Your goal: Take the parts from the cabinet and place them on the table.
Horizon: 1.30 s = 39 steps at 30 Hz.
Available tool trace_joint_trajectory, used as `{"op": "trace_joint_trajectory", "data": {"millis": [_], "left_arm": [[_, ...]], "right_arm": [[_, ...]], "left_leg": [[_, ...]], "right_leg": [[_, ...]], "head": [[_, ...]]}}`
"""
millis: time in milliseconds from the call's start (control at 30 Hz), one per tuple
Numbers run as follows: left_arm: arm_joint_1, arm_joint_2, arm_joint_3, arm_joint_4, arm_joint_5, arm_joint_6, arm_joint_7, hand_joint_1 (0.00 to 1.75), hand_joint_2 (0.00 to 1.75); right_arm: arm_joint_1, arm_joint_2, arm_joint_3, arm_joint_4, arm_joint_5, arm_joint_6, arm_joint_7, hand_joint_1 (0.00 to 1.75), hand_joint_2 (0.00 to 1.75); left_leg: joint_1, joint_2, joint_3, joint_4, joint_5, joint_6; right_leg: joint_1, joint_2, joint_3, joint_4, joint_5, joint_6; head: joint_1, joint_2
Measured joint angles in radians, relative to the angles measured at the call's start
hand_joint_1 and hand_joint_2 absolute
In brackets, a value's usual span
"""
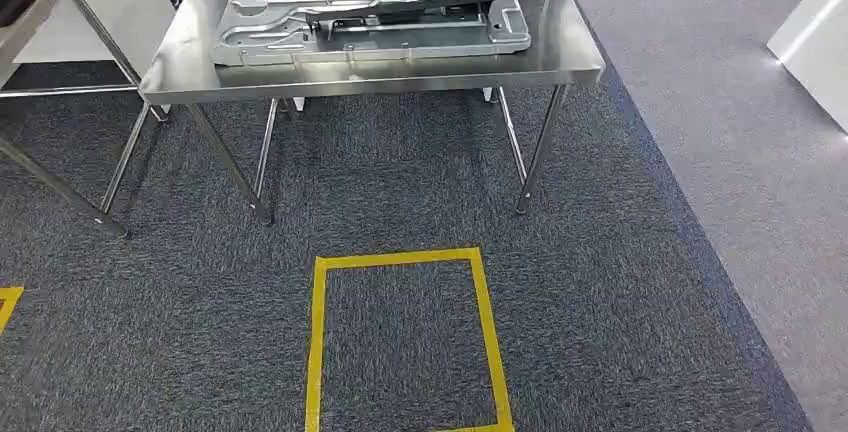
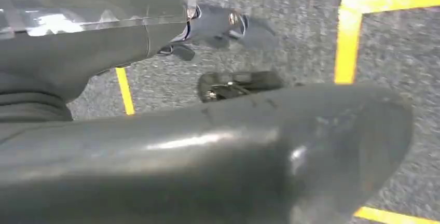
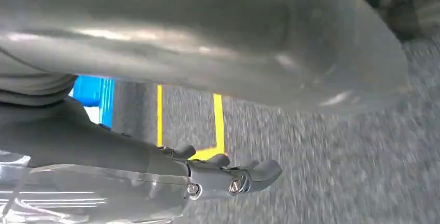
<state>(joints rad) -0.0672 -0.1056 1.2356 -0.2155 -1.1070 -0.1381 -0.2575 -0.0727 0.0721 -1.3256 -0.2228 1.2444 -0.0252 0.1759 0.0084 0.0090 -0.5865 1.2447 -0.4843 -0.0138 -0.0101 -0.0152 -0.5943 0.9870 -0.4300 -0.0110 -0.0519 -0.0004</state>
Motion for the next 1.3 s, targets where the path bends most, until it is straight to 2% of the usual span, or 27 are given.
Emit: {"op": "trace_joint_trajectory", "data": {"millis": [33,67,100,200,233,267,333,367,400,433,500,533,567,600,633,733,767,800,867,900,967,1033,1067,1100,1233,1267,1300], "left_arm": [[-0.005,0.006,-0.001,0.0,-0.004,-0.002,0.002,0.0,0.0],[-0.01,0.011,-0.005,0.0,-0.006,-0.006,0.003,0.0,0.0],[-0.012,0.016,-0.01,0.0,-0.01,-0.007,0.003,0.0,0.0],[-0.008,0.024,-0.016,0.0,-0.016,-0.01,0.002,0.0,0.0],[-0.007,0.026,-0.016,0.0,-0.017,-0.01,0.002,0.0,0.0],[-0.005,0.031,-0.016,0.0,-0.018,-0.008,0.001,0.0,0.0],[-0.003,0.039,-0.017,0.0,-0.025,-0.004,-0.002,0.0,0.0],[-0.002,0.042,-0.018,0.0,-0.027,-0.002,-0.004,0.0,0.0],[-0.002,0.047,-0.018,0.0,-0.031,0.001,-0.006,0.0,0.0],[-0.002,0.05,-0.019,0.0,-0.035,0.003,-0.007,0.0,0.0],[-0.004,0.054,-0.02,0.0,-0.035,0.005,-0.013,0.0,0.0],[-0.004,0.056,-0.022,0.0,-0.035,0.005,-0.016,0.0,0.0],[-0.007,0.057,-0.025,0.0,-0.037,0.005,-0.018,0.0,0.0],[-0.007,0.057,-0.027,0.0,-0.039,0.005,-0.022,0.0,0.0],[-0.008,0.058,-0.03,0.0,-0.042,0.004,-0.025,0.0,0.0],[-0.009,0.064,-0.041,0.0,-0.052,0.004,-0.027,0.0,0.0],[-0.008,0.065,-0.042,0.0,-0.054,0.003,-0.026,0.0,0.0],[-0.005,0.065,-0.042,0.0,-0.055,0.001,-0.024,0.0,0.0],[-0.004,0.066,-0.042,0.0,-0.055,0.0,-0.024,0.0,0.0],[-0.004,0.067,-0.042,0.0,-0.055,0.003,-0.022,0.0,0.0],[-0.004,0.072,-0.042,0.0,-0.053,0.011,-0.013,0.0,0.0],[-0.006,0.076,-0.042,0.0,-0.05,0.016,-0.007,0.0,0.0],[-0.008,0.078,-0.042,0.0,-0.048,0.02,-0.004,0.0,0.0],[-0.011,0.079,-0.042,0.0,-0.047,0.023,-0.003,0.0,0.0],[-0.009,0.081,-0.042,0.0,-0.047,0.026,0.001,0.0,0.0],[-0.011,0.081,-0.042,0.0,-0.047,0.026,0.0,0.0,0.0],[-0.013,0.081,-0.042,0.0,-0.047,0.026,0.0,0.0,0.0]], "right_arm": [[-0.006,0.005,-0.001,0.001,-0.005,0.003,0.0,0.0,0.0],[-0.012,0.011,-0.002,0.002,-0.008,0.006,0.0,0.0,0.0],[-0.012,0.016,-0.003,0.004,-0.01,0.008,-0.001,0.0,0.0],[-0.014,0.021,-0.003,0.007,-0.01,0.015,-0.005,0.0,0.0],[-0.014,0.021,-0.004,0.008,-0.01,0.016,-0.008,0.0,0.0],[-0.013,0.024,-0.005,0.01,-0.015,0.019,-0.019,0.0,0.0],[-0.011,0.028,-0.005,0.013,-0.022,0.026,-0.031,0.0,0.0],[-0.012,0.03,-0.005,0.014,-0.026,0.031,-0.038,0.0,0.0],[-0.014,0.032,-0.006,0.015,-0.029,0.034,-0.049,0.0,0.0],[-0.014,0.034,-0.007,0.016,-0.031,0.035,-0.059,0.0,0.0],[-0.015,0.035,-0.009,0.016,-0.032,0.036,-0.076,0.0,0.0],[-0.017,0.036,-0.009,0.016,-0.033,0.036,-0.085,0.0,0.0],[-0.021,0.036,-0.009,0.016,-0.034,0.039,-0.093,0.0,0.0],[-0.025,0.036,-0.009,0.016,-0.034,0.039,-0.098,0.0,0.0],[-0.028,0.036,-0.01,0.017,-0.034,0.037,-0.103,0.0,0.0],[-0.029,0.043,-0.01,0.019,-0.034,0.035,-0.109,0.0,0.0],[-0.031,0.044,-0.01,0.019,-0.032,0.036,-0.109,0.0,0.0],[-0.03,0.043,-0.01,0.019,-0.032,0.036,-0.109,0.0,0.0],[-0.028,0.044,-0.01,0.019,-0.032,0.036,-0.11,0.0,0.0],[-0.027,0.045,-0.01,0.02,-0.032,0.037,-0.114,0.0,0.0],[-0.027,0.047,-0.01,0.021,-0.032,0.042,-0.123,0.0,0.0],[-0.027,0.051,-0.01,0.021,-0.031,0.045,-0.126,0.0,0.0],[-0.029,0.051,-0.01,0.021,-0.031,0.046,-0.127,0.0,0.0],[-0.029,0.052,-0.01,0.021,-0.03,0.047,-0.127,0.0,0.0],[-0.032,0.052,-0.01,0.021,-0.027,0.05,-0.127,0.0,0.0],[-0.032,0.052,-0.01,0.021,-0.027,0.05,-0.127,0.0,0.0],[-0.031,0.052,-0.01,0.021,-0.027,0.05,-0.127,0.0,0.0]], "left_leg": [[0.0,0.0,0.082,-0.104,-0.009,0.007],[-0.005,-0.001,0.178,-0.22,-0.054,0.013],[-0.006,-0.002,0.216,-0.301,-0.088,0.018],[-0.008,-0.001,0.183,-0.297,-0.067,0.037],[-0.003,0.003,0.177,-0.297,-0.057,0.043],[-0.006,0.007,0.158,-0.296,-0.04,0.055],[-0.009,0.007,0.121,-0.295,-0.01,0.06],[-0.011,0.007,0.104,-0.293,0.002,0.06],[-0.013,0.007,0.077,-0.287,0.019,0.059],[-0.014,0.008,0.054,-0.281,0.031,0.058],[-0.015,0.009,0.008,-0.265,0.053,0.054],[-0.015,0.008,-0.011,-0.257,0.064,0.052],[-0.016,0.007,-0.025,-0.248,0.074,0.048],[-0.021,0.005,-0.034,-0.239,0.08,0.043],[-0.021,0.006,-0.041,-0.238,0.093,0.037],[-0.017,0.005,-0.05,-0.246,0.115,0.019],[-0.012,0.0,-0.062,-0.225,0.078,0.013],[-0.011,-0.001,-0.079,-0.178,0.014,0.009],[-0.004,-0.001,-0.12,-0.037,-0.086,-0.001],[-0.001,-0.001,-0.136,0.042,-0.103,-0.006],[0.003,0.0,-0.107,0.053,-0.047,-0.01],[0.006,0.0,0.003,-0.096,0.006,-0.01],[0.007,-0.001,0.077,-0.203,0.002,-0.008],[0.002,-0.002,0.11,-0.254,-0.016,-0.002],[0.003,-0.001,0.093,-0.269,-0.014,0.031],[0.005,0.002,0.09,-0.272,-0.007,0.041],[0.005,0.001,0.083,-0.272,-0.002,0.048]], "right_leg": [[0.0,0.002,-0.019,0.009,0.012,0.004],[0.005,0.003,-0.027,0.018,0.019,0.01],[0.006,0.001,-0.032,0.02,0.028,0.016],[0.005,-0.002,-0.043,0.014,0.068,0.036],[-0.001,0.003,-0.045,0.02,0.056,0.039],[-0.003,0.007,-0.061,0.055,-0.023,0.045],[-0.004,0.008,-0.091,0.196,-0.161,0.053],[-0.004,0.009,-0.101,0.255,-0.189,0.055],[-0.004,0.009,-0.107,0.327,-0.189,0.056],[-0.004,0.009,-0.097,0.35,-0.158,0.055],[-0.003,0.01,-0.026,0.293,-0.074,0.049],[-0.002,0.011,0.037,0.216,-0.062,0.043],[0.001,0.012,0.132,0.096,-0.098,0.033],[0.007,0.012,0.201,-0.02,-0.13,0.028],[0.008,0.012,0.207,-0.043,-0.148,0.021],[0.008,0.011,0.187,-0.043,-0.123,-0.004],[0.004,0.006,0.173,-0.044,-0.109,-0.015],[0.004,0.005,0.161,-0.044,-0.098,-0.02],[0.006,0.004,0.137,-0.042,-0.077,-0.02],[0.006,0.004,0.12,-0.04,-0.066,-0.019],[0.005,0.003,0.095,-0.032,-0.052,-0.014],[0.002,0.004,0.075,-0.019,-0.046,-0.007],[0.002,0.004,0.069,-0.009,-0.044,-0.003],[0.006,0.004,0.059,-0.001,-0.044,0.002],[0.009,0.002,0.051,0.002,-0.032,0.03],[0.003,0.007,0.044,0.023,-0.05,0.035],[0.004,0.008,0.022,0.072,-0.092,0.038]], "head": [[0.0,0.0],[0.0,0.0],[0.0,0.0],[0.0,0.0],[0.0,0.0],[0.0,0.0],[0.0,0.0],[0.0,0.0],[0.0,0.0],[0.0,0.0],[0.0,0.0],[0.0,0.0],[0.0,0.0],[0.0,0.0],[0.0,0.0],[0.0,0.0],[0.0,0.0],[0.0,0.0],[0.0,0.0],[0.0,0.0],[0.0,0.0],[0.0,0.0],[0.0,0.0],[0.0,0.0],[0.0,0.0],[0.0,0.0],[0.0,0.0]]}}
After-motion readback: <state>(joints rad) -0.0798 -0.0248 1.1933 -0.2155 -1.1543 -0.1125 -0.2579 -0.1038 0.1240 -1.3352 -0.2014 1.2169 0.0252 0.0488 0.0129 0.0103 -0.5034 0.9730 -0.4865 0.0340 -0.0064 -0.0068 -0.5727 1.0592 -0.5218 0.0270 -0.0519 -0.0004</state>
